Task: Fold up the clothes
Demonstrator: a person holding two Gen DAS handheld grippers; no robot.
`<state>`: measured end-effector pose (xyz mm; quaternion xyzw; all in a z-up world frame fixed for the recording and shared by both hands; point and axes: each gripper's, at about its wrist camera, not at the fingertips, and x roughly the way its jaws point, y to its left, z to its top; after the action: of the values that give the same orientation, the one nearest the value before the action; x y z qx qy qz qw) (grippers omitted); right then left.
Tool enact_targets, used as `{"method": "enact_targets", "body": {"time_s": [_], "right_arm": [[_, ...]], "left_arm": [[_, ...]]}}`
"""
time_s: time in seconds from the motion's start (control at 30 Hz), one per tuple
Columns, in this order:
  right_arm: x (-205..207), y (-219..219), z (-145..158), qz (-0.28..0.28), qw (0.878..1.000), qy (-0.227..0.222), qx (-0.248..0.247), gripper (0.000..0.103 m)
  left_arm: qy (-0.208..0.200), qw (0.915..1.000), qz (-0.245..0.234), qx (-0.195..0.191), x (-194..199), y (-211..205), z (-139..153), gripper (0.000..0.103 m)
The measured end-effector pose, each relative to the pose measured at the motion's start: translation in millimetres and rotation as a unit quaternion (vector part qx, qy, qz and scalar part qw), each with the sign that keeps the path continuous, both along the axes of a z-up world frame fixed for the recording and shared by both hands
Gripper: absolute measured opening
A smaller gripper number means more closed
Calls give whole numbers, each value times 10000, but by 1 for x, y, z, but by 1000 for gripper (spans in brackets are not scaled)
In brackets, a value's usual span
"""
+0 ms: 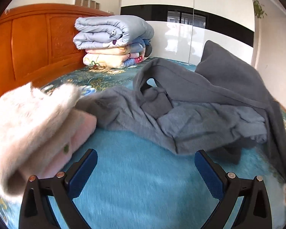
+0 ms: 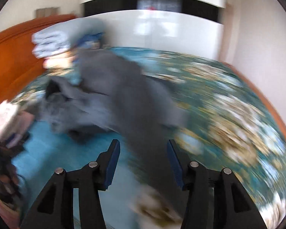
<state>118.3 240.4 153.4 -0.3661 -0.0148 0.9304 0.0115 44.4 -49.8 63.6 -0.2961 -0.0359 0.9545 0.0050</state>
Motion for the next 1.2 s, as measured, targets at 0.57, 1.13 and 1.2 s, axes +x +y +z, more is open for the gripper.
{"method": "enact_targets", "body": {"time_s": [0.57, 1.13, 1.2], "right_arm": [[-274, -196, -81, 788, 9912, -778, 730, 55], [23, -11, 173, -577, 9746, 2051, -692, 4], [63, 10, 189, -590, 9646, 2392, -940, 4]], "left_arm": [[-102, 9980, -93, 610, -23, -35, -28, 103], [475, 9872, -955, 1187, 42, -23, 6, 103], [320, 9848, -1062, 1337, 49, -23, 9, 103]]}}
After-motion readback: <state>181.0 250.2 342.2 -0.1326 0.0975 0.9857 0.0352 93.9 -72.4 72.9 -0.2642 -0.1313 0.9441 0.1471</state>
